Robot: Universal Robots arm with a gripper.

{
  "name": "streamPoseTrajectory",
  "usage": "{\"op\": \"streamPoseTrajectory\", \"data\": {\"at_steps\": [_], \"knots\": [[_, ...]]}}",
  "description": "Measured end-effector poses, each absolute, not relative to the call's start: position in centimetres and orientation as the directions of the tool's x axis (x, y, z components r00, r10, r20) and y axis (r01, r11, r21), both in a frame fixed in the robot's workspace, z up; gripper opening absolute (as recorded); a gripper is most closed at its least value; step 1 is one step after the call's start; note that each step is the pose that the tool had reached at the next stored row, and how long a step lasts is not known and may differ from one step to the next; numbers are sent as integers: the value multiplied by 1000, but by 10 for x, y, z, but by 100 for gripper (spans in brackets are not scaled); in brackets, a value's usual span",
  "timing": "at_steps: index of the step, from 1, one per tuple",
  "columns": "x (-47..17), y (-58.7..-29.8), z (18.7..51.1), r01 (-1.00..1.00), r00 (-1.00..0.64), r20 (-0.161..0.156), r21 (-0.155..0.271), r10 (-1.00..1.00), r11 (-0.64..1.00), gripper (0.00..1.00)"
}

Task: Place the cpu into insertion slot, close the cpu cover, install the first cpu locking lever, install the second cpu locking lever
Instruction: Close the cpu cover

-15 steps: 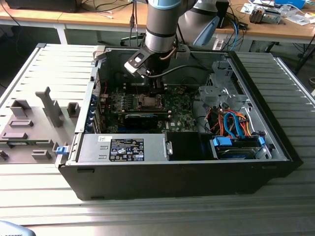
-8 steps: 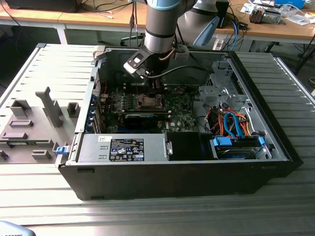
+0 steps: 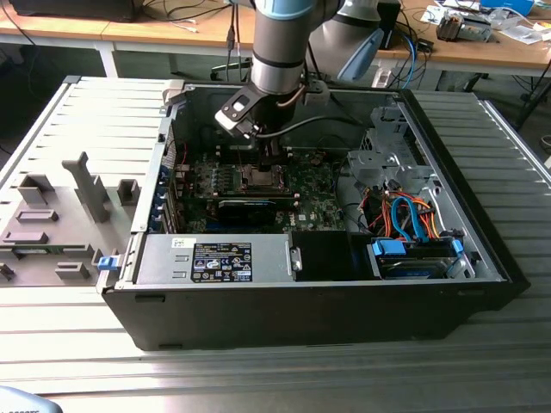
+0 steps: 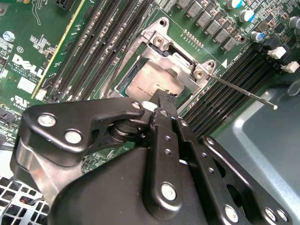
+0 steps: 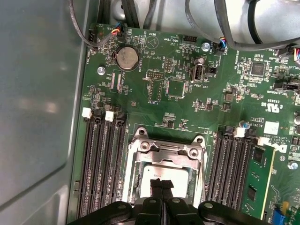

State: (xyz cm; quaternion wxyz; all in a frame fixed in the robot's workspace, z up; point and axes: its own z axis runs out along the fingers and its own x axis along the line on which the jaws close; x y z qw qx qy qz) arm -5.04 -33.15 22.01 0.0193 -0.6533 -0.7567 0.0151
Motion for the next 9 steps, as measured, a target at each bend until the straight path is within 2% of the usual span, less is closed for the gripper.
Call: {"op": "streamPoseTrajectory", "data": {"at_steps": [9], "knots": [[-51,-331,218,988,-146,9,-48,989,146,11]]}}
